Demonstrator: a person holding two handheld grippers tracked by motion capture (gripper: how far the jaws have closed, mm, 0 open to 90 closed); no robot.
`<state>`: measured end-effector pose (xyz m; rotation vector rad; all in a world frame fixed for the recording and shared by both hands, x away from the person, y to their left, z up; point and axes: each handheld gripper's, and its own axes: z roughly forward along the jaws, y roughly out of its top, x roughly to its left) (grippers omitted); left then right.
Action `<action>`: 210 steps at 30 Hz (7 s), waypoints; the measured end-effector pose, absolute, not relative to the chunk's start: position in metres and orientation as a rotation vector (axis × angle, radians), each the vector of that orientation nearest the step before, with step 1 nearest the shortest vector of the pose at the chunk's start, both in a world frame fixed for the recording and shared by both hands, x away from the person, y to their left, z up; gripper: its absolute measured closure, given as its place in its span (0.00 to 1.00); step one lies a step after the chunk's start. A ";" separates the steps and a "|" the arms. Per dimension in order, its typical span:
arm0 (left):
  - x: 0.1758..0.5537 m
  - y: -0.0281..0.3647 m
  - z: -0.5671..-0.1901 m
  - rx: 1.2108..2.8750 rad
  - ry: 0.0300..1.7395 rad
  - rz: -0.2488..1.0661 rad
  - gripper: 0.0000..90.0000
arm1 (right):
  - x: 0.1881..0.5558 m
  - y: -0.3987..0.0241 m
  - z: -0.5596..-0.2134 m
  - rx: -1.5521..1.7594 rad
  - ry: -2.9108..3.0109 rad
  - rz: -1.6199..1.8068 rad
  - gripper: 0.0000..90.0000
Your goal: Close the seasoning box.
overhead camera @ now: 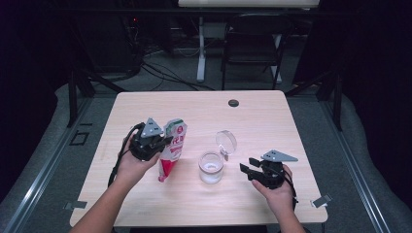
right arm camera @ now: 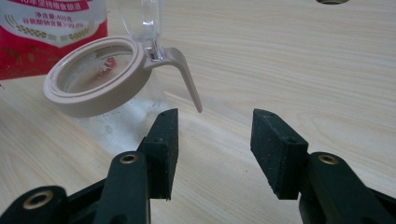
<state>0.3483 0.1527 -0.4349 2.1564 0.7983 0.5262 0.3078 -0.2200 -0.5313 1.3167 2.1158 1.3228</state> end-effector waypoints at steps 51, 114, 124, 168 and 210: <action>0.306 0.158 -0.499 1.993 0.772 0.297 0.99 | 0.296 -0.166 -0.471 0.920 2.319 1.365 0.85; 0.280 0.156 -0.551 1.919 1.067 0.538 0.40 | 0.341 -0.086 -0.488 0.702 2.510 1.414 1.00; 0.287 0.158 -0.561 1.907 1.131 0.501 0.31 | 0.340 -0.086 -0.487 0.697 2.511 1.414 1.00; 0.309 0.146 -0.588 2.065 1.182 0.441 0.29 | 0.337 -0.084 -0.488 0.682 2.516 1.408 1.00; 0.307 0.145 -0.587 2.042 1.223 0.521 0.51 | 0.335 -0.083 -0.488 0.675 2.512 1.430 0.99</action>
